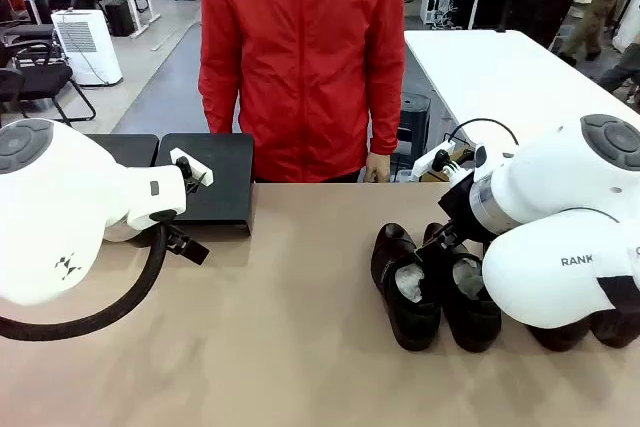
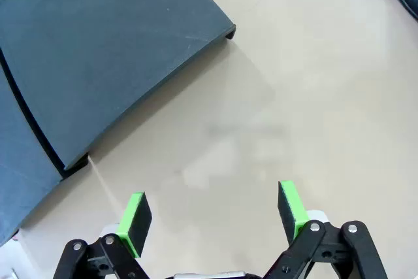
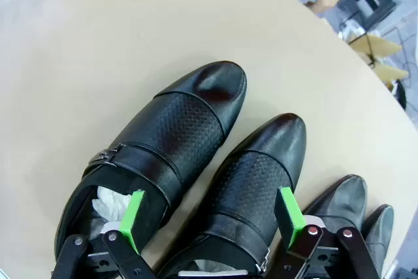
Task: Organize the shoes by placing them on the stand.
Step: Pick up one Shoe and place it in the middle of the table.
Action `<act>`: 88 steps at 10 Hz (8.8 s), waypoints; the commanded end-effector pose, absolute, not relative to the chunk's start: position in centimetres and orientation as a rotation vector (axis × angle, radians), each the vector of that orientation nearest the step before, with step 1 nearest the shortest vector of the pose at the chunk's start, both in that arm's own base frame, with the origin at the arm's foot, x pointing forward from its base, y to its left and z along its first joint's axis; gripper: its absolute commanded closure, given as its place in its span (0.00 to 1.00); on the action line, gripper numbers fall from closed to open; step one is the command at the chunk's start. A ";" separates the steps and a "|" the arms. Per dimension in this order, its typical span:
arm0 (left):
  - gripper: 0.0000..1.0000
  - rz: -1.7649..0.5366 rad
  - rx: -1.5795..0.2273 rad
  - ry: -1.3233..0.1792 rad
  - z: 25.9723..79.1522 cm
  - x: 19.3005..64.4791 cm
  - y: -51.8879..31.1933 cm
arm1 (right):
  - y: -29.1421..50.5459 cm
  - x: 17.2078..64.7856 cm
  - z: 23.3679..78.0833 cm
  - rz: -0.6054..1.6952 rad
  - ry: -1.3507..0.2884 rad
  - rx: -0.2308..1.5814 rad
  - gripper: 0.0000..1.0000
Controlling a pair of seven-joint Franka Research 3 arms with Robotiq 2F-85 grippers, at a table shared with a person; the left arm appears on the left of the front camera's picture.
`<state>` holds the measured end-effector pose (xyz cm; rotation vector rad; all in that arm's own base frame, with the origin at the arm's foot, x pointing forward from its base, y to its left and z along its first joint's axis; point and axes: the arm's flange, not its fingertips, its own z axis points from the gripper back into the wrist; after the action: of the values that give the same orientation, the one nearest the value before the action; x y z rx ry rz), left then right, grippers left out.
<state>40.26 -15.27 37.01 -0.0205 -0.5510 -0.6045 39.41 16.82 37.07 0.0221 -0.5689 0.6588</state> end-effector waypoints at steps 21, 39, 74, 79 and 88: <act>0.00 -0.560 -0.169 -0.604 49.8 35.4 -11.9 | 5.1 33.6 50.3 0.504 -0.713 0.253 0.00; 0.00 -0.436 -0.340 -0.711 55.1 34.2 -5.7 | -5.5 31.0 54.9 0.379 -0.751 0.399 0.00; 0.00 -0.436 -0.340 -0.711 55.1 34.2 -5.7 | 20.8 37.6 45.0 -0.001 -0.125 0.056 0.36; 0.00 -0.436 -0.340 -0.711 55.1 34.2 -5.7 | 22.0 38.6 42.6 -0.037 -0.119 0.048 0.36; 0.00 -0.436 -0.340 -0.711 55.1 34.2 -5.7 | 21.3 40.0 39.7 -0.039 -0.099 0.074 0.74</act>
<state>34.19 -5.99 55.14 -0.3418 -0.7130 -0.4220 39.27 21.30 40.13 0.0978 -0.0866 -0.0264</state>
